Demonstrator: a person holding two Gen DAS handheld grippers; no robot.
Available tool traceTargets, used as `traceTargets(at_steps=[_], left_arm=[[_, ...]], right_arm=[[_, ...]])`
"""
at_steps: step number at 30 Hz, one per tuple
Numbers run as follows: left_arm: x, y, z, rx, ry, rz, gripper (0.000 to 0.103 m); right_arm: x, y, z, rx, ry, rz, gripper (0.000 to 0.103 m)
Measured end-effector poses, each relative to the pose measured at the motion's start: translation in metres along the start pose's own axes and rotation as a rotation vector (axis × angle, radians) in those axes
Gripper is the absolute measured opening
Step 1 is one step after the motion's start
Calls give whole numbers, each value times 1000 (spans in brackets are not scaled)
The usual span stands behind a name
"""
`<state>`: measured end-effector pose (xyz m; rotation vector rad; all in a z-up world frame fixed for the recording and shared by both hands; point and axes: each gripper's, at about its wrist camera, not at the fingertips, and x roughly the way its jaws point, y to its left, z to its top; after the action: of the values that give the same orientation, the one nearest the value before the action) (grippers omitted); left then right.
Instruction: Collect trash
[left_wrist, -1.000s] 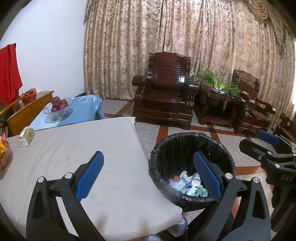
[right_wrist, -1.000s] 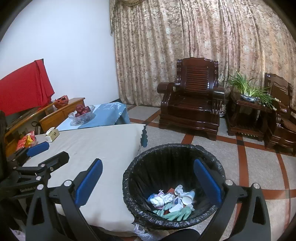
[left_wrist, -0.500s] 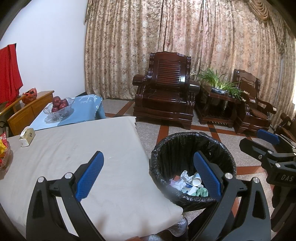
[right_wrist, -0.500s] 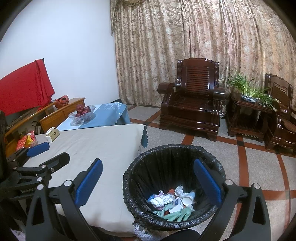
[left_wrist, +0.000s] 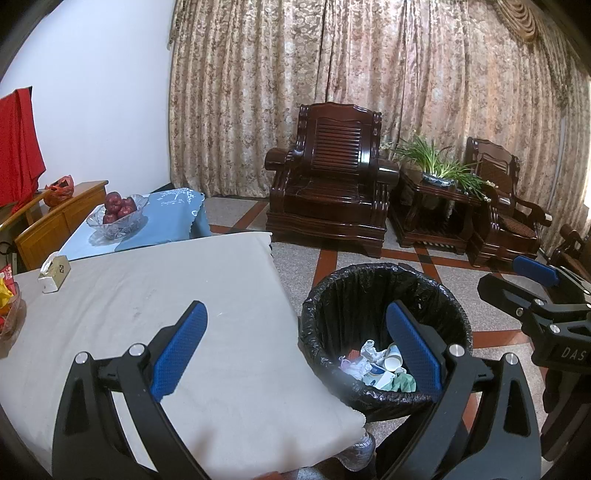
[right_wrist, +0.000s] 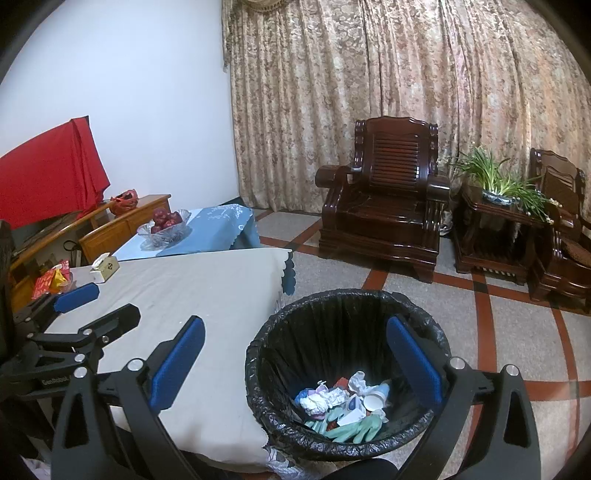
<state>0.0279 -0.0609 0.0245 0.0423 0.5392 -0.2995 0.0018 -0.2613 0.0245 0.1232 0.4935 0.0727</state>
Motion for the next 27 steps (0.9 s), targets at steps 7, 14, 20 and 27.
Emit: traceTargets(at_steps=[7,14,20,27], left_arm=[[0,0,0,0,-1,0,95],[0,0,1,-2,0,0,95],[0,0,1,-2,1,0,95],[0,0,1,-2,1,1,95]], right_arm=[[1,1,0,1,0,1,97],[1,1,-1,0,0,1,97],[1,2,-1,1,0,0,97],[1,2,-2,1,1,0,97]])
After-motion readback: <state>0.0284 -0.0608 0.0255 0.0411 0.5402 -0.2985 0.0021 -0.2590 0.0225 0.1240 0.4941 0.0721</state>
